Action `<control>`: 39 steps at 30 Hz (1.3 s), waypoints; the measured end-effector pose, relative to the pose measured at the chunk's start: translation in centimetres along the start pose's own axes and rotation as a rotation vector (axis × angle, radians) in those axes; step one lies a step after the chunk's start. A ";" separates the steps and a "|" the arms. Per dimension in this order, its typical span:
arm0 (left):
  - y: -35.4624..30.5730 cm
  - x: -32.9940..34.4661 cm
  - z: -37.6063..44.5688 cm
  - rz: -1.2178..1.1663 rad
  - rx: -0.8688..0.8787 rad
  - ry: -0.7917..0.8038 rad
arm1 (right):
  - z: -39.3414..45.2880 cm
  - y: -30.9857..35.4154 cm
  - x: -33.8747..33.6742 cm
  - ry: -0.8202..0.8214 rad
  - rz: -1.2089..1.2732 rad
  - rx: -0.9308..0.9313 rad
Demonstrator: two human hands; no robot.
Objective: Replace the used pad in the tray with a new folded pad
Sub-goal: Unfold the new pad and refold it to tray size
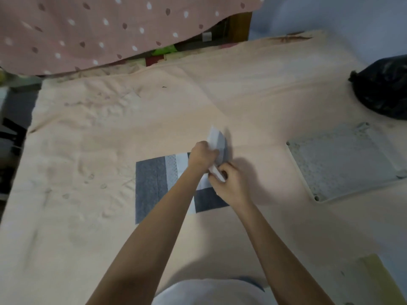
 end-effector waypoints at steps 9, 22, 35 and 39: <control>7.6 -4.2 0.3 -0.112 -0.211 -0.032 | 1.5 -0.3 2.2 0.194 -0.343 -0.242; 11.5 -3.0 -0.3 0.153 -0.166 -0.193 | 2.3 -3.9 5.6 0.404 -0.796 -0.384; 12.7 1.5 0.5 0.777 0.301 -0.266 | 1.1 -4.2 5.9 0.326 -0.796 -0.405; 12.5 1.3 0.3 0.718 0.340 -0.319 | 2.2 -2.6 6.5 0.284 -0.769 -0.430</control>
Point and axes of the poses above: each hand's wrist, its own z-axis towards the middle knuckle, its own x-axis out of the palm, y = z × x, the point moved 2 cm from there along z, towards the middle knuckle, and after that the axes turned 10 degrees about -x, right-handed, at the moved point
